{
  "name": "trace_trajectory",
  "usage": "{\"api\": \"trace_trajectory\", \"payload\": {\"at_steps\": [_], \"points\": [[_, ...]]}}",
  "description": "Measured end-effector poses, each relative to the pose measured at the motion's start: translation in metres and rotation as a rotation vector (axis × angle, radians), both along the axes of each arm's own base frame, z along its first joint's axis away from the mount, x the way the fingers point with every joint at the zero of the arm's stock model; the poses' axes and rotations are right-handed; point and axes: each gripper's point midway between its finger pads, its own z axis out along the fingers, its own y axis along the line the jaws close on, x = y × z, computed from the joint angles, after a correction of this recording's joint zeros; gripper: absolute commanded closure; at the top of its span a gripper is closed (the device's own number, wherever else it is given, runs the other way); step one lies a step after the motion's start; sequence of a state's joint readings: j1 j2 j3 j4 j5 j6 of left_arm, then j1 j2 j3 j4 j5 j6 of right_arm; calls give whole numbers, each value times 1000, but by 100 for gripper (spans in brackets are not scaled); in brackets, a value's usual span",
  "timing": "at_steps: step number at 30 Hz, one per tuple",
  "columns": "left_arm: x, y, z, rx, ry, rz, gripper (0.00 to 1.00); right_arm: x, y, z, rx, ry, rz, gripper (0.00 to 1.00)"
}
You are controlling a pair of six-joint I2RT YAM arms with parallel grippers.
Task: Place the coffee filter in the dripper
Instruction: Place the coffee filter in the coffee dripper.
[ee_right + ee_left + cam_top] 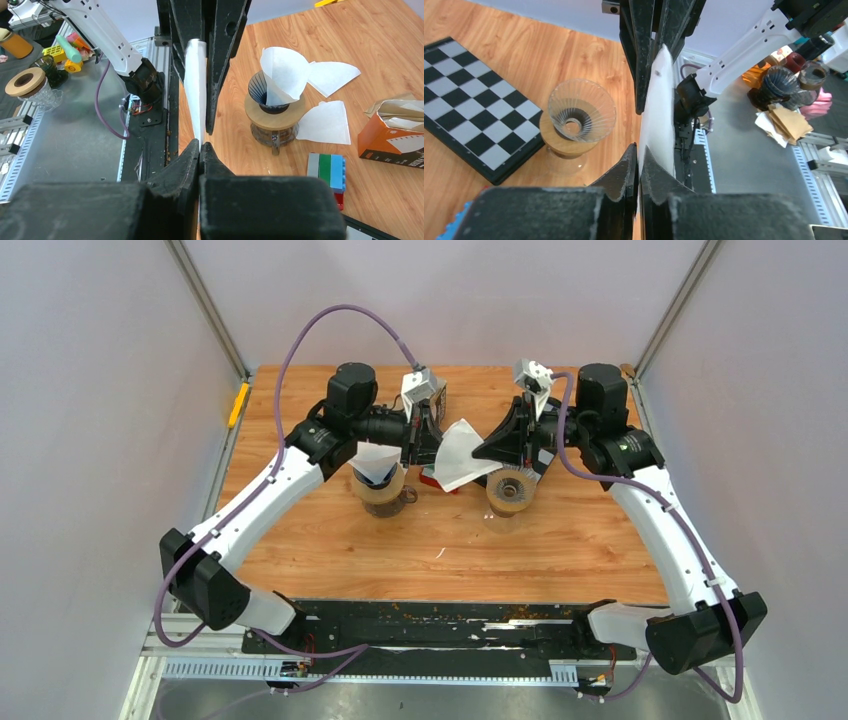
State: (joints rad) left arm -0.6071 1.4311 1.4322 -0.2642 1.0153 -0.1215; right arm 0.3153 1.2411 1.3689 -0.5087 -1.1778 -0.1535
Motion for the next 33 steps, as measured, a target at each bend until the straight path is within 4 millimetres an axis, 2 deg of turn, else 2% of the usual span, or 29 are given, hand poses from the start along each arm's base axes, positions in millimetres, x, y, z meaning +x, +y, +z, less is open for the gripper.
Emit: {"api": "trace_trajectory", "payload": {"at_steps": [1,6,7,9,10,11,13,17,20,24,27,33], "points": [[-1,0,-2,-2,13,-2,100,1,0,0,1,3,-2,100],[-4,-2,-8,-13,45,-12,100,3,1,-2,3,26,-15,100],[-4,-2,-8,-18,45,-11,100,3,1,-2,4,30,-16,96],[-7,0,-6,-27,43,-9,100,4,1,-1,5,32,-22,72],[-8,1,-4,-31,43,-8,100,5,1,-2,3,30,-29,52],[-9,2,-3,-31,46,-3,100,6,1,-2,3,31,-35,41],[-7,3,-1,-30,45,20,100,12,-1,-2,-11,26,-70,29],[12,7,-6,10,55,169,100,40,-8,9,-65,-57,-224,22],[34,14,-17,60,81,324,100,54,-9,28,-101,-166,-335,15],[57,26,-32,121,137,503,100,49,16,42,-158,-318,-376,14],[69,29,-33,131,172,586,100,48,32,35,-207,-365,-389,14],[90,26,-30,96,303,714,100,70,45,2,-331,-367,-466,16]]}}
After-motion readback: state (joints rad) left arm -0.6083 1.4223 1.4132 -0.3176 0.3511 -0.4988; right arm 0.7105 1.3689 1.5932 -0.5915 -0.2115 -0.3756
